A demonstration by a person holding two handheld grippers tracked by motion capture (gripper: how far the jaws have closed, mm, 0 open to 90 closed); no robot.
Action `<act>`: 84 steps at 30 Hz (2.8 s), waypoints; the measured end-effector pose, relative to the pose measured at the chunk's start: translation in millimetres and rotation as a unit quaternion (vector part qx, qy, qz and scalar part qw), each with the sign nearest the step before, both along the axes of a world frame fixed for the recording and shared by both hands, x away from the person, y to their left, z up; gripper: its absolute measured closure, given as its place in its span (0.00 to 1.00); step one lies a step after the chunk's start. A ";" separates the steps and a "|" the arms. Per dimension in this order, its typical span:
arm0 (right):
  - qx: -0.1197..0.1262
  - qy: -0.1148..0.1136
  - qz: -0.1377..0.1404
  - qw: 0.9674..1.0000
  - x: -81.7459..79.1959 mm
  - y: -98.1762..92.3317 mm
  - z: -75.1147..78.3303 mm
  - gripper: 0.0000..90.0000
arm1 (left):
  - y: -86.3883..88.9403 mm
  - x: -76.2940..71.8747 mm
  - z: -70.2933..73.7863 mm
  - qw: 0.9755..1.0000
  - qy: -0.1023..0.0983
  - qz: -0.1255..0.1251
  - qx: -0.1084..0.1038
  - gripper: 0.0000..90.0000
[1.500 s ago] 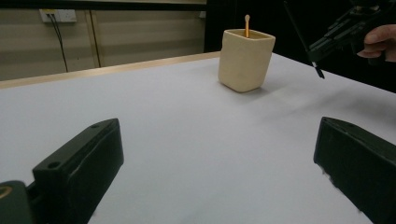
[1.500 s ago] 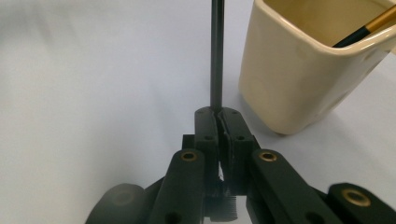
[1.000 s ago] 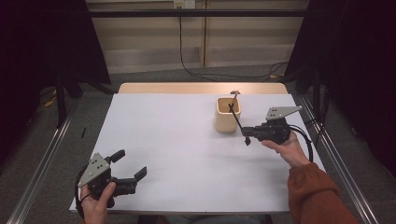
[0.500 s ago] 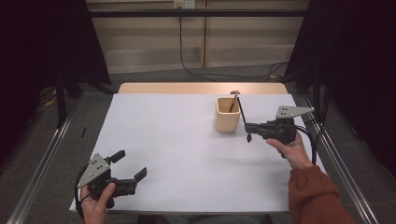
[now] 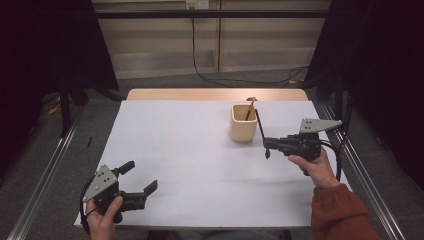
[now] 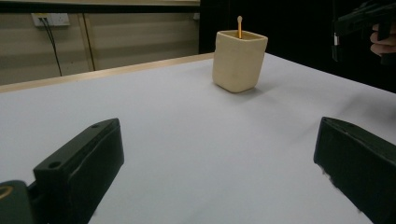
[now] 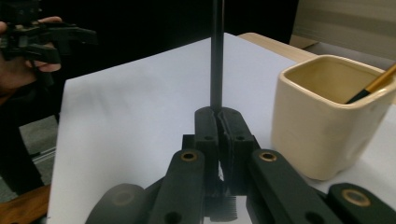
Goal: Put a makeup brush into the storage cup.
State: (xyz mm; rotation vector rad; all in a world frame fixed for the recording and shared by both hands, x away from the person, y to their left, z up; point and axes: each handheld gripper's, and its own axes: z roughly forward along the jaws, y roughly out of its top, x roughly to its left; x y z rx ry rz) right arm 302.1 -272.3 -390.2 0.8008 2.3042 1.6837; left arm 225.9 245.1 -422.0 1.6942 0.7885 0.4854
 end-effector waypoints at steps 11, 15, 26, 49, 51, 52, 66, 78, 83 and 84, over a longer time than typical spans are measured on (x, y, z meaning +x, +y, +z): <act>-0.011 0.009 0.029 0.999 -8.6 18.7 -4.3 0.96 | 2.1 1.6 -0.1 1.000 -0.004 0.014 0.005 0.01; -0.014 0.012 0.041 0.999 -12.2 26.2 -4.5 0.96 | 1.1 2.0 -0.6 1.000 -0.005 0.011 0.004 0.01; -0.038 0.026 0.085 0.995 -19.9 53.2 -6.1 0.96 | 1.9 2.5 -0.8 1.000 -0.002 0.012 0.003 0.01; -0.114 0.048 0.144 0.982 -13.3 93.7 2.9 0.96 | 2.3 2.9 -1.3 1.000 0.000 0.011 0.003 0.01; -0.131 0.048 0.149 0.979 -12.9 97.3 6.1 0.96 | 2.3 2.9 -1.1 1.000 -0.001 0.011 0.005 0.01; -0.139 0.047 0.151 0.978 -12.7 98.5 7.2 0.96 | 2.4 2.8 -1.0 1.000 -0.001 0.011 0.005 0.01; -0.271 0.070 0.184 0.942 -7.6 119.6 11.2 0.96 | 2.3 2.9 -1.1 1.000 -0.001 0.008 0.006 0.01; -0.362 0.102 0.188 0.907 -3.3 129.5 6.3 0.96 | 2.0 3.1 -1.2 1.000 -0.001 0.006 0.007 0.01; -0.386 0.113 0.188 0.896 -1.9 127.0 2.7 0.96 | 1.9 3.2 -1.4 1.000 0.000 0.007 0.006 0.01; -0.393 0.113 0.192 0.892 -2.3 127.1 2.0 0.96 | 1.9 3.2 -1.3 1.000 0.000 0.007 0.006 0.01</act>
